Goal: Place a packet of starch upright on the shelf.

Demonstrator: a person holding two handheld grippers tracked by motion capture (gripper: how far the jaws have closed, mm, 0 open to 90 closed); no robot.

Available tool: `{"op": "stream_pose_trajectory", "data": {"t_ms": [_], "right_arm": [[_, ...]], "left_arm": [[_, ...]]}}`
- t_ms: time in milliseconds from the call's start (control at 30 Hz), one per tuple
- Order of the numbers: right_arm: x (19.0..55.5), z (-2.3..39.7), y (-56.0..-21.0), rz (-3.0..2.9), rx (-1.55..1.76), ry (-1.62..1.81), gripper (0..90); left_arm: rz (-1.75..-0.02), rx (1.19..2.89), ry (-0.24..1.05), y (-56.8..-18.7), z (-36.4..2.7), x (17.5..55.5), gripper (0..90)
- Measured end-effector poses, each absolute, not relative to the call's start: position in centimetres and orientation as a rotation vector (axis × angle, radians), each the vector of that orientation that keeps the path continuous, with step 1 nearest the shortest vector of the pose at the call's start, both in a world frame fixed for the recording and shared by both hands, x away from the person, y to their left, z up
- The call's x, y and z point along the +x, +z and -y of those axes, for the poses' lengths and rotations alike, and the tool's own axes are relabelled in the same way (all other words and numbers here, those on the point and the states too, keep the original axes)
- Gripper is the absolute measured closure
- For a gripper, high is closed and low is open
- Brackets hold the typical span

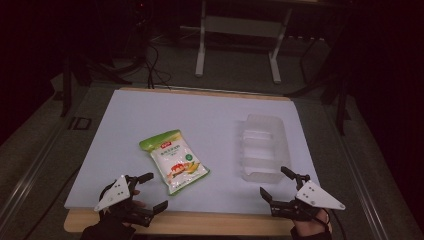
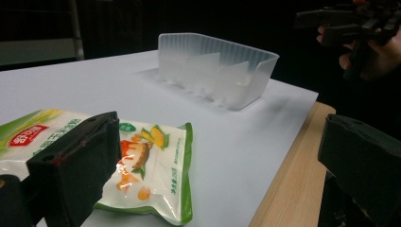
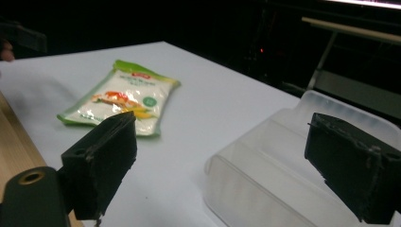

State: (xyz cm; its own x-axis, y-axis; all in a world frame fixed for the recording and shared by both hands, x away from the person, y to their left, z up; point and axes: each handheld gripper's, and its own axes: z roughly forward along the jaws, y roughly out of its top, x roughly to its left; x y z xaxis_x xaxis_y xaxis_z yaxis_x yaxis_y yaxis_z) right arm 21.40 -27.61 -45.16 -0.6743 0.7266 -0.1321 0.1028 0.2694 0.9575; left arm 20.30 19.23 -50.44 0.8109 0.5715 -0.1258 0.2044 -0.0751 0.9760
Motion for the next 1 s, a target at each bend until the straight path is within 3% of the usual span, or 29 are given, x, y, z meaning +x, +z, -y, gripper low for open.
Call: {"op": "stream_pose_trajectory", "data": {"t_ms": [333, 700, 1000], "right_arm": [[21.2, 27.2, -45.2, -1.990, 0.730, 1.414, 9.8], [20.9, 26.3, -45.1, -2.026, 0.697, 1.400, 9.8], [20.3, 26.0, -44.4, -2.017, 0.660, 1.425, 9.8]], "left_arm": [[-0.603, 1.696, 0.255, -50.6, -18.8, 20.5, 0.9], [-0.558, 1.741, 0.175, -48.3, -17.0, 20.3, 1.3], [-0.547, 1.764, 0.323, -45.2, -17.6, 21.9, 2.0]]}}
